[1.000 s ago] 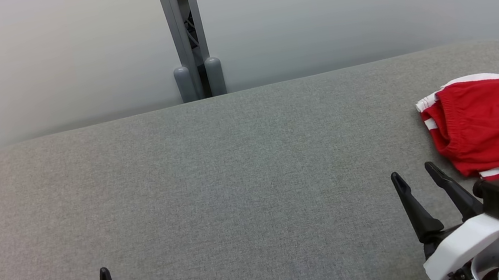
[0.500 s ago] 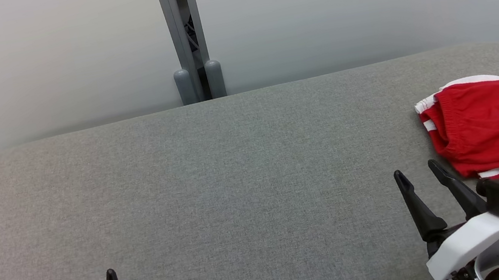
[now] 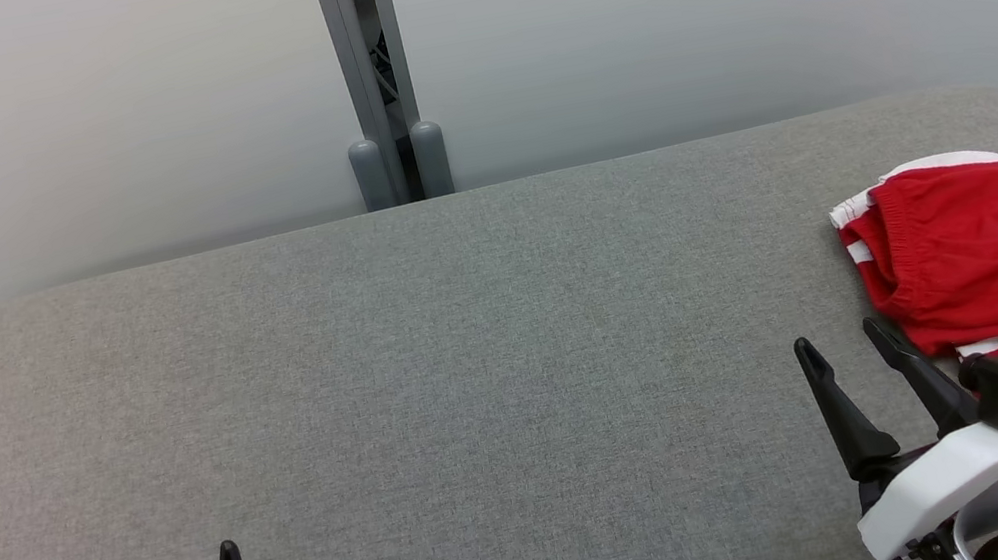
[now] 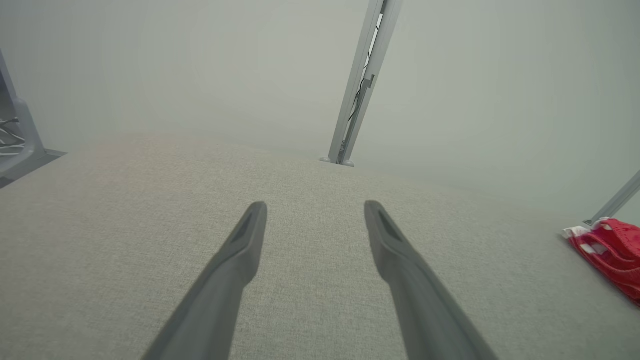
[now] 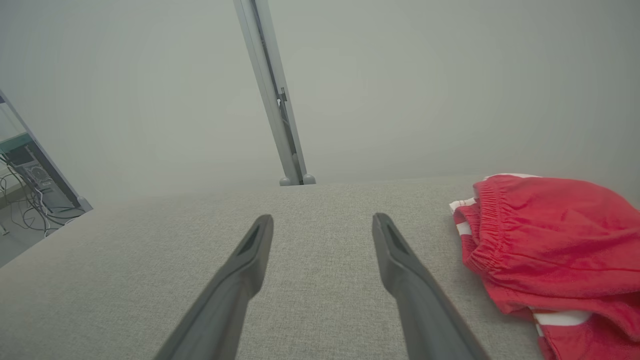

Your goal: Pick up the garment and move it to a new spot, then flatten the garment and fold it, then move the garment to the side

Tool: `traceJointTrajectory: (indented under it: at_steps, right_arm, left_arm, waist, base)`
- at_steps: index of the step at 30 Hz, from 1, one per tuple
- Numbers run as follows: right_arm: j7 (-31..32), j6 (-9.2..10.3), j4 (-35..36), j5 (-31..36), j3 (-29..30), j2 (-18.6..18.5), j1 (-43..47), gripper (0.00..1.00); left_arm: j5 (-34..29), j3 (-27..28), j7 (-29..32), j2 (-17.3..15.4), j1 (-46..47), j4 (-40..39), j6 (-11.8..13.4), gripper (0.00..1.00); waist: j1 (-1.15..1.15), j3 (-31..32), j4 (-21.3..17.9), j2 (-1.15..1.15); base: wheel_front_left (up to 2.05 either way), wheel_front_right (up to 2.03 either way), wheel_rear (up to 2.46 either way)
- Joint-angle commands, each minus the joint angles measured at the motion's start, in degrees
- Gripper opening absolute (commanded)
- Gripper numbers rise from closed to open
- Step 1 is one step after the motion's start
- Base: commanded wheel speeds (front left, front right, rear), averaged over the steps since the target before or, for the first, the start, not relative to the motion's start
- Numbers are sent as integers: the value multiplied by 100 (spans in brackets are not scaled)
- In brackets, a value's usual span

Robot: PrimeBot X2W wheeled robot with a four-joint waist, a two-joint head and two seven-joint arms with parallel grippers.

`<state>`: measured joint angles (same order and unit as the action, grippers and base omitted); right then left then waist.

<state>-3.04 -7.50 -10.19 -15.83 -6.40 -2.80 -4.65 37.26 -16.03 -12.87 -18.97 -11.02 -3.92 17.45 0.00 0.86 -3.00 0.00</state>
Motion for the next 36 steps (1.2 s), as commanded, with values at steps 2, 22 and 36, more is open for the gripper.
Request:
traceJointTrajectory:
  at_steps: [2, 22, 36]
  right_arm:
    - [-13, 2, -8, -3, 25, -26, 8, 100]
    - [182, 0, -245, -1519, 216, -5, 45, 0]
    - [343, 0, -306, -2734, 407, -34, -41, 0]
  left_arm:
    - [-15, -13, -9, -50, 75, 19, -19, 100]
    - [1097, 316, 327, 373, 271, 464, -486, 0]
    - [1981, 656, 581, 588, 567, 739, -884, 0]
  waist:
    - [0, 6, -2, 0]
    - [0, -6, 35, 0]
    - [0, -18, 69, 0]
  base:
    - [0, 0, 0]
    - [0, 0, 0]
    - [0, 0, 0]
